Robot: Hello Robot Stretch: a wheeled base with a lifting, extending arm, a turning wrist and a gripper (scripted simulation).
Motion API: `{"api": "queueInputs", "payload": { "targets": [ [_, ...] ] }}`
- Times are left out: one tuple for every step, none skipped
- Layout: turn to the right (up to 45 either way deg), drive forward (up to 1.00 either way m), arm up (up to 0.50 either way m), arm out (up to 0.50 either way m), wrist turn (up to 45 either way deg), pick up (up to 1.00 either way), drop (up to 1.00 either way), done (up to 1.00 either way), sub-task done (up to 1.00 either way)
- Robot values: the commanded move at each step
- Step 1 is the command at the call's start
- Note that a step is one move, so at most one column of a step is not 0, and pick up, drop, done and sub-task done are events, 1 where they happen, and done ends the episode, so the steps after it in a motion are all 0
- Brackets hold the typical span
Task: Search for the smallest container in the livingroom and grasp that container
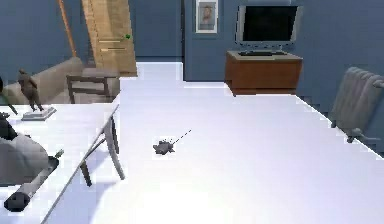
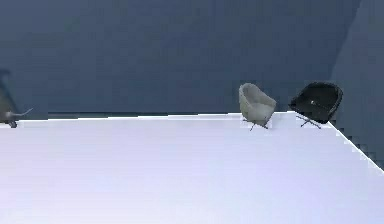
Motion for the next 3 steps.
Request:
{"api": "queueInputs", "payload": {
  "targets": [
    [-45.0, 0.0, 0.0, 0.0, 0.0, 0.0, 0.0, 0.0, 0.0],
    [-45.0, 0.0, 0.0, 0.0, 0.0, 0.0, 0.0, 0.0, 0.0],
    [-45.0, 0.0, 0.0, 0.0, 0.0, 0.0, 0.0, 0.0, 0.0]
  ]
}}
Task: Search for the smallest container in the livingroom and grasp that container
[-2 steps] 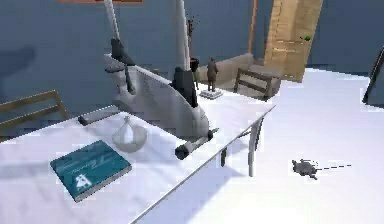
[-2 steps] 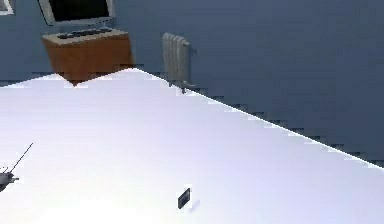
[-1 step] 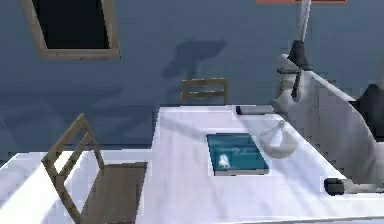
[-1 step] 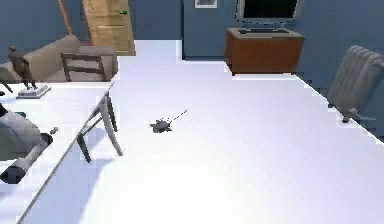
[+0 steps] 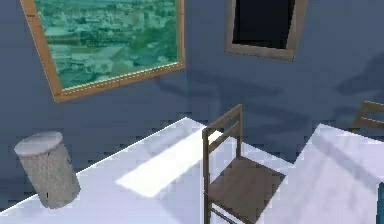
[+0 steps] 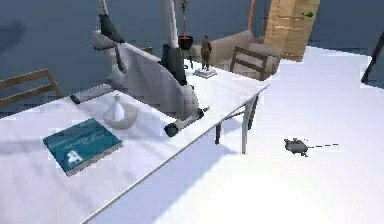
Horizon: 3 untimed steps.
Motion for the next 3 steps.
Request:
{"api": "queueInputs", "payload": {
  "targets": [
    [-18.0, 0.0, 0.0, 0.0, 0.0, 0.0, 0.0, 0.0, 0.0],
    [45.0, 0.0, 0.0, 0.0, 0.0, 0.0, 0.0, 0.0, 0.0],
    [45.0, 0.0, 0.0, 0.0, 0.0, 0.0, 0.0, 0.0, 0.0]
  ]
}}
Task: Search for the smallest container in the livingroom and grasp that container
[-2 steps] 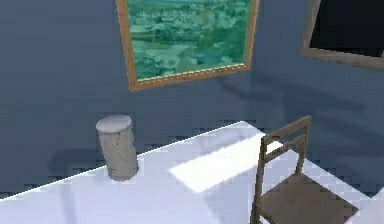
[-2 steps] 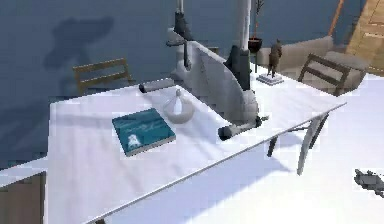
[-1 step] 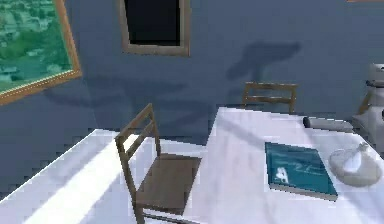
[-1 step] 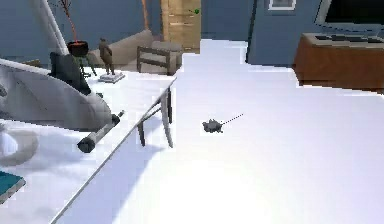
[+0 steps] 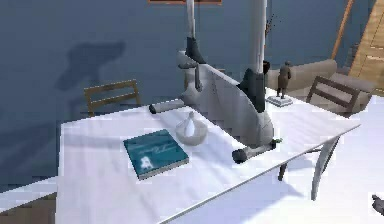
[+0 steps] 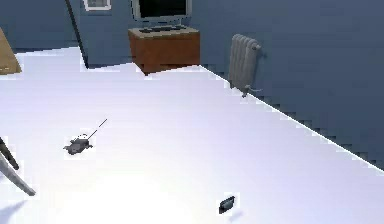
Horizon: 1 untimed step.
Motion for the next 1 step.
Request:
{"api": "queueInputs", "payload": {
  "targets": [
    [0.0, 0.25, 0.0, 0.0, 0.0, 0.0, 0.0, 0.0, 0.0]
  ]
}}
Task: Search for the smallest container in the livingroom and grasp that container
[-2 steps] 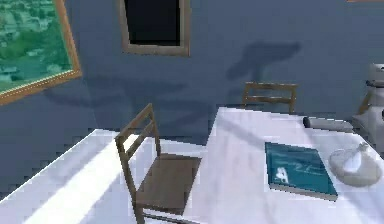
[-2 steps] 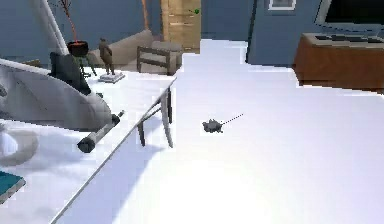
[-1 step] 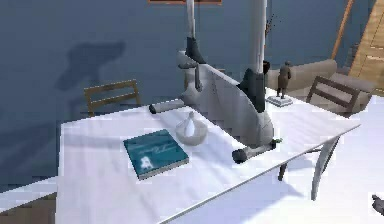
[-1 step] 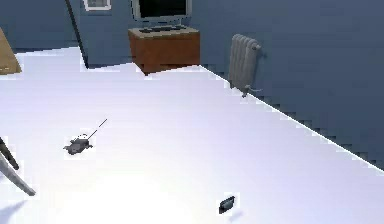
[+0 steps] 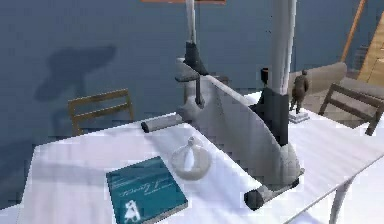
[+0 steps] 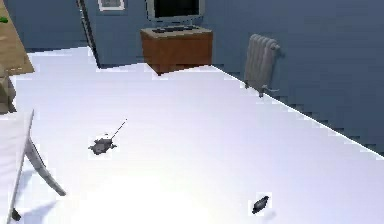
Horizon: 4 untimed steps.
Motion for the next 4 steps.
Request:
{"api": "queueInputs", "payload": {
  "targets": [
    [-45.0, 0.0, 0.0, 0.0, 0.0, 0.0, 0.0, 0.0, 0.0],
    [-39.0, 0.0, 0.0, 0.0, 0.0, 0.0, 0.0, 0.0, 0.0],
    [0.0, 0.0, 0.5, 0.0, 0.0, 0.0, 0.0, 0.0, 0.0],
    [0.0, 0.0, 0.38, 0.0, 0.0, 0.0, 0.0, 0.0, 0.0]
  ]
}}
